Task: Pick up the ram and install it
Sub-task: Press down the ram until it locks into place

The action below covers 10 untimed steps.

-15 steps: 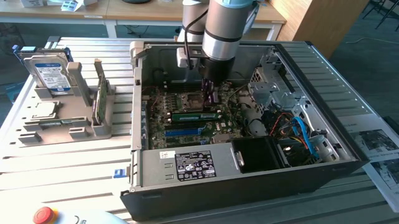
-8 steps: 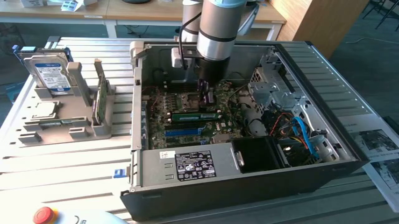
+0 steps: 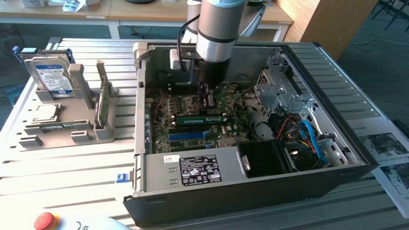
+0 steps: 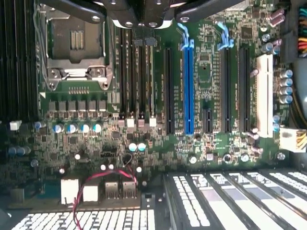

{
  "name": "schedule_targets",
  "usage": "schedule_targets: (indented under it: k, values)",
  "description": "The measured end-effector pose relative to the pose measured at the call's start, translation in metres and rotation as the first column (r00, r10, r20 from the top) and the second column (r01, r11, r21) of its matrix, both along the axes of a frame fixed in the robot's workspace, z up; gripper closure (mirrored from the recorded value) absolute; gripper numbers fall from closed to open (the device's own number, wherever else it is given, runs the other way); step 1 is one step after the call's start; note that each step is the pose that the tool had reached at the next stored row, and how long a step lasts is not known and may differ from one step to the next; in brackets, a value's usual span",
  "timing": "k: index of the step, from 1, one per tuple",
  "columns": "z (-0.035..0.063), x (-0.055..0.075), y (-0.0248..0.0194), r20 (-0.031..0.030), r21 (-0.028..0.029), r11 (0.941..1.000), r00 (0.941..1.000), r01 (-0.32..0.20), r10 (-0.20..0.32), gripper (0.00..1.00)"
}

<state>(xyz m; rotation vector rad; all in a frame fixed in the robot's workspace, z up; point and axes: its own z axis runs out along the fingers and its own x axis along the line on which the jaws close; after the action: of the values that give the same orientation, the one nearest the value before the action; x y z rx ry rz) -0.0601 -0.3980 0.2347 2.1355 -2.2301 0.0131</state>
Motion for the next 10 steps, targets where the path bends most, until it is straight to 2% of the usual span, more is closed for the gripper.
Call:
schedule_targets:
  k: [5, 10]
  values:
    - [0.0, -0.0067, 0.0, 0.0, -0.0001, 1.0, 1.0, 0.0, 0.0, 0.9]
    - [0.0, -0.0071, 0.0, 0.0, -0.0004, 1.0, 1.0, 0.0, 0.0, 0.9]
